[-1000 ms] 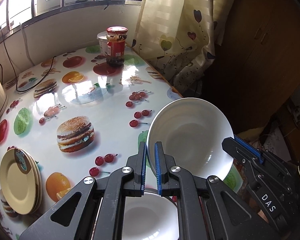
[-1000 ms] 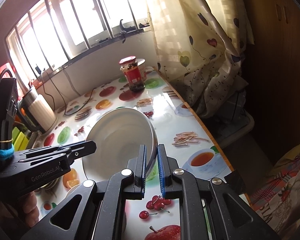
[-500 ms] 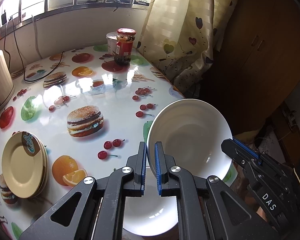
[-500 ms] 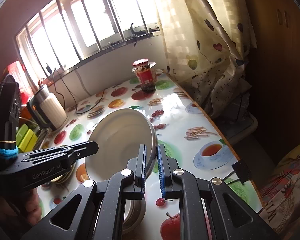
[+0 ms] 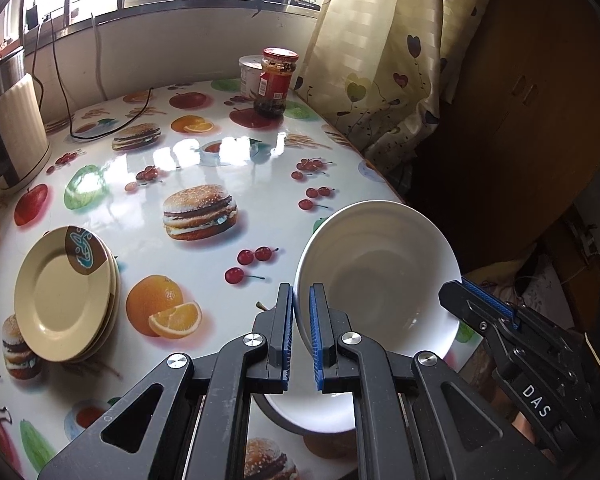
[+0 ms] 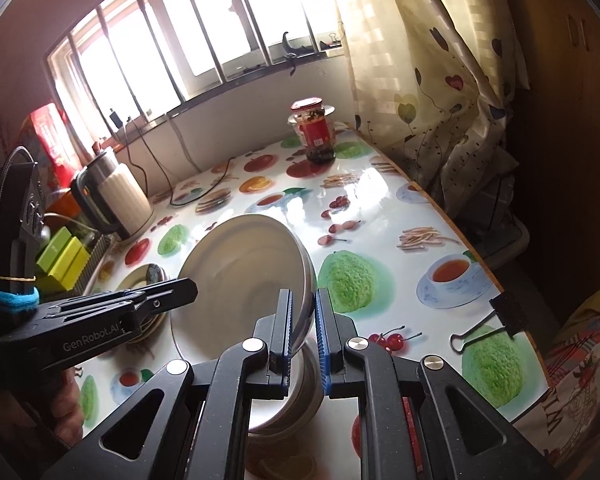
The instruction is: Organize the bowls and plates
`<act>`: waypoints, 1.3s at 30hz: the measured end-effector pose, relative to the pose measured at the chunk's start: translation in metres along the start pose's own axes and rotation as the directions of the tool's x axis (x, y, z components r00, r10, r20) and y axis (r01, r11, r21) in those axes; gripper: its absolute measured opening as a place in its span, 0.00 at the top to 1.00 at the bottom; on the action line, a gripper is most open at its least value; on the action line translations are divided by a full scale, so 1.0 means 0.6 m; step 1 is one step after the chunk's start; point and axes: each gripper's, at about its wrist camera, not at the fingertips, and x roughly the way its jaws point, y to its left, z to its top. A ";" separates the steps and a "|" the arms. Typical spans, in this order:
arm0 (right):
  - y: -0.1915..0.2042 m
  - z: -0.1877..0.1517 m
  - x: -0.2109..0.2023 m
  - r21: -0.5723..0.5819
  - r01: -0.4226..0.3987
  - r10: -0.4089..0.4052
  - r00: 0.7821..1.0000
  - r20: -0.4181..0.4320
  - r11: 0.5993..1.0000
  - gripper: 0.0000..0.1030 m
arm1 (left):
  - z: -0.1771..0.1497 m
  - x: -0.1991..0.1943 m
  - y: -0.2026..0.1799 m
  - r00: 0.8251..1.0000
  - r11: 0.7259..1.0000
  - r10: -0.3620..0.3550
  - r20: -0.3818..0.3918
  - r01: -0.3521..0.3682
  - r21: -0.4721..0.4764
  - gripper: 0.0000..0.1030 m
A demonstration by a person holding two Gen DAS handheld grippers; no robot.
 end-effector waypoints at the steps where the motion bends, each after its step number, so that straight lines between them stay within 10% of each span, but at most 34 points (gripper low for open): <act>1: 0.003 -0.004 0.001 -0.001 -0.001 0.001 1.000 -0.003 1.000 0.89 | -0.004 0.001 0.003 1.000 1.000 -0.001 -0.003 0.001 -0.004 0.92; 39: 0.014 -0.064 0.038 0.009 -0.041 0.041 0.995 -0.095 0.999 0.89 | -0.066 0.016 0.034 0.998 0.997 0.025 -0.061 -0.029 -0.071 0.92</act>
